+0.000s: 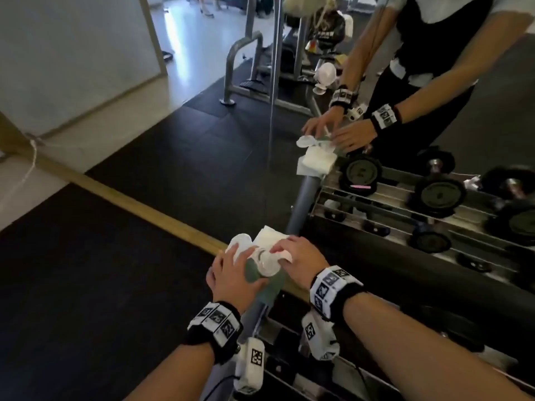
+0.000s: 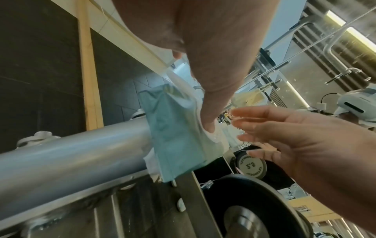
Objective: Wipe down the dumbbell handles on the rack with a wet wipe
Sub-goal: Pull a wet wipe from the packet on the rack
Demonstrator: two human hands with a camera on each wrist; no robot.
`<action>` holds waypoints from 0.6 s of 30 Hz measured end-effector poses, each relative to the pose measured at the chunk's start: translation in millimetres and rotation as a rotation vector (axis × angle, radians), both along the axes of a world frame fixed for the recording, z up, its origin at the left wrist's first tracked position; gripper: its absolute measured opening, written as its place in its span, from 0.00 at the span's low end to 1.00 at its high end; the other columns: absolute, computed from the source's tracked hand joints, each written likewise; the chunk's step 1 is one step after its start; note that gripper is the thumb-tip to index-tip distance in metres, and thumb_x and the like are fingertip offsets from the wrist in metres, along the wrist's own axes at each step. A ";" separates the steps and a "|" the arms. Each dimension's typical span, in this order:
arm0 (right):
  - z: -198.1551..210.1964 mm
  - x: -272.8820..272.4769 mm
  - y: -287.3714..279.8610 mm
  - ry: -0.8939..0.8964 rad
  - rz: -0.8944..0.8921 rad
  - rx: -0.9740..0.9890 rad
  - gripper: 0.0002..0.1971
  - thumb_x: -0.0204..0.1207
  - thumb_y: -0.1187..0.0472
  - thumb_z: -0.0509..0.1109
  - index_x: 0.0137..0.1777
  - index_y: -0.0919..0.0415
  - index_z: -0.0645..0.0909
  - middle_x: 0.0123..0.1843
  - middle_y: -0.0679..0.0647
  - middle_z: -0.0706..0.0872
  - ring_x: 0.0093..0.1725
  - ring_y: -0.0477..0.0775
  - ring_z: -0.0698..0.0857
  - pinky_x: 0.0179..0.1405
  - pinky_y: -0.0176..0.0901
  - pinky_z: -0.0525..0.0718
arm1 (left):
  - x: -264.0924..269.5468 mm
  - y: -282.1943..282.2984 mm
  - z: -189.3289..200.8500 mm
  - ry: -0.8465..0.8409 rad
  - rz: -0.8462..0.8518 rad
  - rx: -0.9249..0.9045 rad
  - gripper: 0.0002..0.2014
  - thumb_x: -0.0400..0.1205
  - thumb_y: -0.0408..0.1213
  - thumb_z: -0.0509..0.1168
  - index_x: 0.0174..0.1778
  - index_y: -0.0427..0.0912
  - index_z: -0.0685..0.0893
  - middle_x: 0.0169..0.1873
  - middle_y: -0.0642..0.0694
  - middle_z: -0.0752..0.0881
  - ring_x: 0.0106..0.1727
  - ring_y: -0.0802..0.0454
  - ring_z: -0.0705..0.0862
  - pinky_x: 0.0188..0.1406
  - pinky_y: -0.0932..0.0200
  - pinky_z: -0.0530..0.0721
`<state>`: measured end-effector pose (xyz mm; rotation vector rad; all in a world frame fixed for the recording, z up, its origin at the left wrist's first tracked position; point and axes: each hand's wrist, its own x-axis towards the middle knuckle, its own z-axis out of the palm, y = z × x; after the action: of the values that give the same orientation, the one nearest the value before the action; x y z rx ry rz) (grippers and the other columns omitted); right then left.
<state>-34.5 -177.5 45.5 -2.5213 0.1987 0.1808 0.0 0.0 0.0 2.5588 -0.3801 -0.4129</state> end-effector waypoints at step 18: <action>1.6 63.5 0.3 0.129 0.501 -0.410 0.12 0.76 0.55 0.70 0.59 0.41 0.82 0.57 0.43 0.78 0.62 0.50 0.77 0.58 0.47 0.69 | 23.3 6.7 -28.9 0.132 -0.019 -0.056 0.42 0.69 0.65 0.75 0.79 0.73 0.65 0.84 0.63 0.61 0.85 0.53 0.56 0.83 0.38 0.53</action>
<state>29.0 -177.2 47.1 -2.9249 -0.3910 0.5498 23.3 6.7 -28.9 2.4598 -0.3631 -0.5665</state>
